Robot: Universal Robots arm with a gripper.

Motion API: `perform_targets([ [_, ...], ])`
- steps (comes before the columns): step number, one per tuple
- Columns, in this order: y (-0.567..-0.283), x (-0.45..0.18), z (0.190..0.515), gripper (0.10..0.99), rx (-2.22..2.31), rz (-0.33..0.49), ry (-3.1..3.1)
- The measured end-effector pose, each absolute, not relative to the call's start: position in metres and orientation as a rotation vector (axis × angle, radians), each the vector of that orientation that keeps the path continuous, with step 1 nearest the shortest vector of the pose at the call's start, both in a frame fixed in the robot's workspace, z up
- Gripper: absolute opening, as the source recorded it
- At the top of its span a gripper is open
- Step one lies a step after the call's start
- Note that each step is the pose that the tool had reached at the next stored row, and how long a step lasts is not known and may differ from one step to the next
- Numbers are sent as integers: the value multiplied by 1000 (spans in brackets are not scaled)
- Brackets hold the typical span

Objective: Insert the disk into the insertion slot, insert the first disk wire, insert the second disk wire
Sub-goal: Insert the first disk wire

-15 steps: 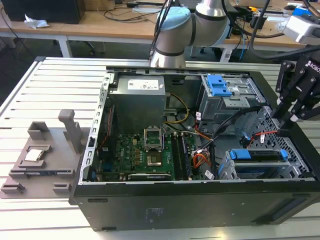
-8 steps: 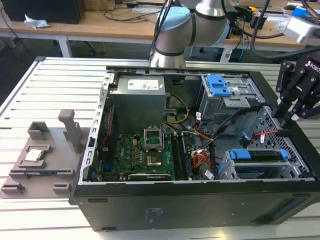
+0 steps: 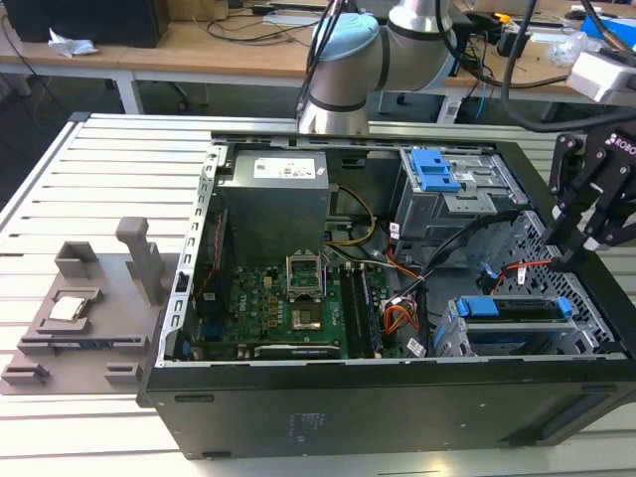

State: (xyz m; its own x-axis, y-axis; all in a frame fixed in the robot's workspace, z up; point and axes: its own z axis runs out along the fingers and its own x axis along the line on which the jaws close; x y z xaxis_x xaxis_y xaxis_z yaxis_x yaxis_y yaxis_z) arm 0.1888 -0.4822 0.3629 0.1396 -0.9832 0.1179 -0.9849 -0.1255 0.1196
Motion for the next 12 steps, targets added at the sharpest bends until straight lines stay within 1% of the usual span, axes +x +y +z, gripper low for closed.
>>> perform_targets([
  [5, -482, 191, 354, 361, 2266, 28, -1914],
  [12, -482, 191, 354, 361, 2266, 30, -1912],
])
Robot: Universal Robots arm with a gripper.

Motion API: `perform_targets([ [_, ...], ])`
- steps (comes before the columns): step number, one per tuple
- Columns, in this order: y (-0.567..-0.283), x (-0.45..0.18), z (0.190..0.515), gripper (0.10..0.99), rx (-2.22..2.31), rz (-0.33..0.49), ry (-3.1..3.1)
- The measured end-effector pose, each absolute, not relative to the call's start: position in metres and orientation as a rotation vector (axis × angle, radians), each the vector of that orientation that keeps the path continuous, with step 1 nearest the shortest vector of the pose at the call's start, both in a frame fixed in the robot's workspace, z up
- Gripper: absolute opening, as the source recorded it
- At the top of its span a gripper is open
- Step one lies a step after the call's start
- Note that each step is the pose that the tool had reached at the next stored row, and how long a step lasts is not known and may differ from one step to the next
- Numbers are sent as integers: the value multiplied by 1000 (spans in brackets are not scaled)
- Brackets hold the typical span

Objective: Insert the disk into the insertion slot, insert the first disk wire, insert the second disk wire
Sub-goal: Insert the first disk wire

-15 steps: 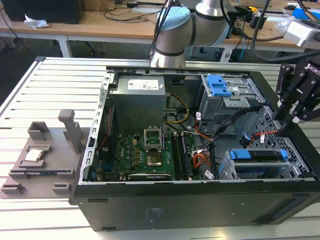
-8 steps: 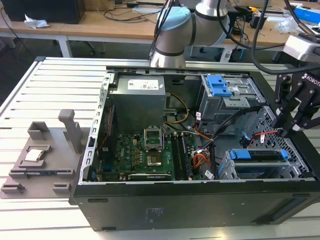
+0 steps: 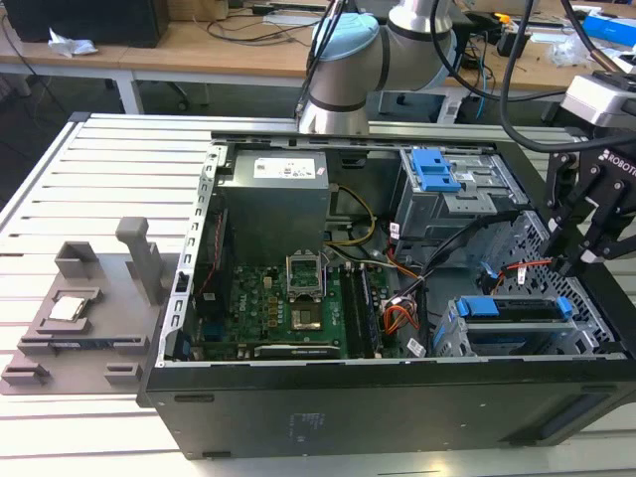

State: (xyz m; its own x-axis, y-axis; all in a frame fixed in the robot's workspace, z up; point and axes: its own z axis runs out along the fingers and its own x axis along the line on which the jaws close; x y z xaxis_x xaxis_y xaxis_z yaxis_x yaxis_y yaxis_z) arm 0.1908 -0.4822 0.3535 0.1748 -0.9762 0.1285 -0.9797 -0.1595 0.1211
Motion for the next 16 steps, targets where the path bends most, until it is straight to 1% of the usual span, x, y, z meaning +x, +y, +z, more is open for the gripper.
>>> perform_targets([
  [2, -482, 191, 354, 349, 2266, 30, -1912],
  [3, -482, 191, 354, 282, 2266, 30, -1912],
  [4, -482, 191, 354, 169, 2266, 30, -1912],
  [10, -482, 190, 354, 169, 2267, 30, -1912],
  [12, -482, 185, 360, 169, 2270, 39, -1916],
  [16, -484, 172, 359, 169, 2271, 39, -1917],
])
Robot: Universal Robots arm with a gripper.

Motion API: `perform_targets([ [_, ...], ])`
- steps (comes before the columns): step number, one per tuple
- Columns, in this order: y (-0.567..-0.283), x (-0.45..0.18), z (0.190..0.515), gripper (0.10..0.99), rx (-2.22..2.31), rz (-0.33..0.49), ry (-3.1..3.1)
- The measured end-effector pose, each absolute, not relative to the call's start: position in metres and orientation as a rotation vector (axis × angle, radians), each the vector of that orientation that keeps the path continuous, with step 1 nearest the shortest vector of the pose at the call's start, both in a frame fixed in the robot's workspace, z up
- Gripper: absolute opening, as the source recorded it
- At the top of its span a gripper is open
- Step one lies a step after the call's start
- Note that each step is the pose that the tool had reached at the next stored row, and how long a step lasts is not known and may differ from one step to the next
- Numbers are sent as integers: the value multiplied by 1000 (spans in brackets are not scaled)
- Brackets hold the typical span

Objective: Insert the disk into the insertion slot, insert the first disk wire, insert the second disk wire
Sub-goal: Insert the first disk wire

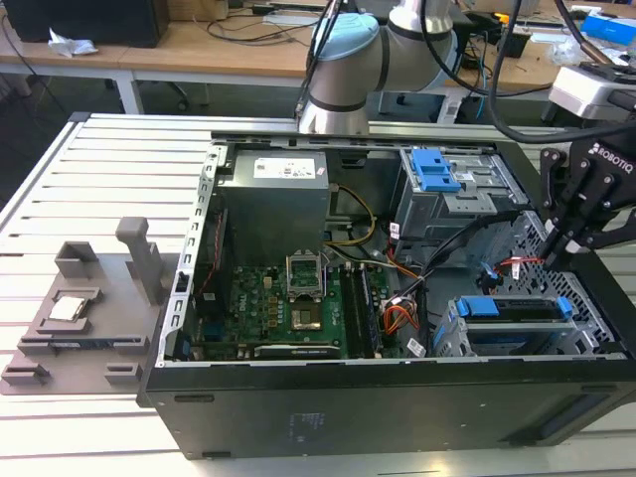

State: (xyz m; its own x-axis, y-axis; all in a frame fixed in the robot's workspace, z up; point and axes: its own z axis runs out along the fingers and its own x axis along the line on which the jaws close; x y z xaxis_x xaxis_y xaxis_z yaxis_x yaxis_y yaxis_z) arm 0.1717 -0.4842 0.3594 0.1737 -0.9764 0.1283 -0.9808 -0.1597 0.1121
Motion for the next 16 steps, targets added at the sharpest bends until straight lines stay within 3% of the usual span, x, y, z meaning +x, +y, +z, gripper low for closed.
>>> perform_targets([
  [12, -509, 159, 348, 169, 2233, 27, -1968],
  [16, -510, 159, 348, 169, 2207, -58, -2078],
])
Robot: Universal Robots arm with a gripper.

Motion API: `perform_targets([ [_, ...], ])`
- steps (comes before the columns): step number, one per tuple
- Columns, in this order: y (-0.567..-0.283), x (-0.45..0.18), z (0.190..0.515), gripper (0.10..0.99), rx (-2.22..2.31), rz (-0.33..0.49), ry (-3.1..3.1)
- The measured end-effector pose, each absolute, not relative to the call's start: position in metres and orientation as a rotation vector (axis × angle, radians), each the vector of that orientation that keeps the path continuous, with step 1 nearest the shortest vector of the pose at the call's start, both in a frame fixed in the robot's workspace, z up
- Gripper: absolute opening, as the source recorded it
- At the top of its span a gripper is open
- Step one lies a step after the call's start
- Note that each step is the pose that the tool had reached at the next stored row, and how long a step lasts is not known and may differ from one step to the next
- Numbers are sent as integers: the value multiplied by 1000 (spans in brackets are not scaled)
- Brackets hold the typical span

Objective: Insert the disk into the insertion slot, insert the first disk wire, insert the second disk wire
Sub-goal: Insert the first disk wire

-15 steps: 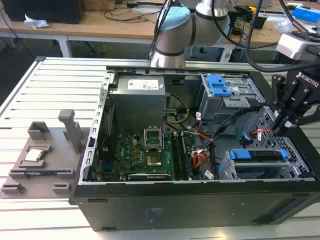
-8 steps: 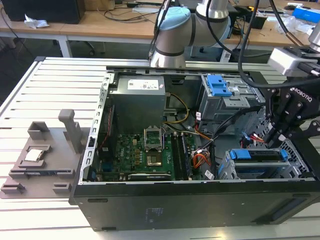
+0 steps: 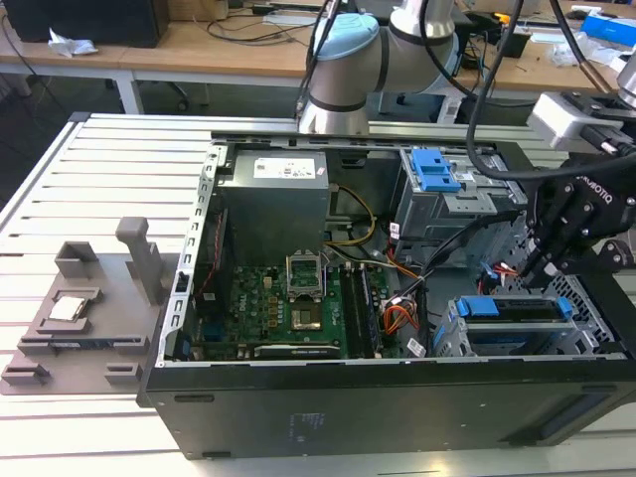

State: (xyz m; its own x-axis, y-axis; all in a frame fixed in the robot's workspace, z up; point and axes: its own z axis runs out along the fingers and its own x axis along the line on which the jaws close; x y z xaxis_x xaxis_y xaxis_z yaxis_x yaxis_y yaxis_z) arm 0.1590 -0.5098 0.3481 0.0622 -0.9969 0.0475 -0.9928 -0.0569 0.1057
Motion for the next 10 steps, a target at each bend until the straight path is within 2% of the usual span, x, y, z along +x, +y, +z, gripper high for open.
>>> perform_targets([
  [4, -524, 156, 343, 169, 2202, -60, -2085],
  [10, -529, 156, 343, 169, 2189, -61, -2099],
])
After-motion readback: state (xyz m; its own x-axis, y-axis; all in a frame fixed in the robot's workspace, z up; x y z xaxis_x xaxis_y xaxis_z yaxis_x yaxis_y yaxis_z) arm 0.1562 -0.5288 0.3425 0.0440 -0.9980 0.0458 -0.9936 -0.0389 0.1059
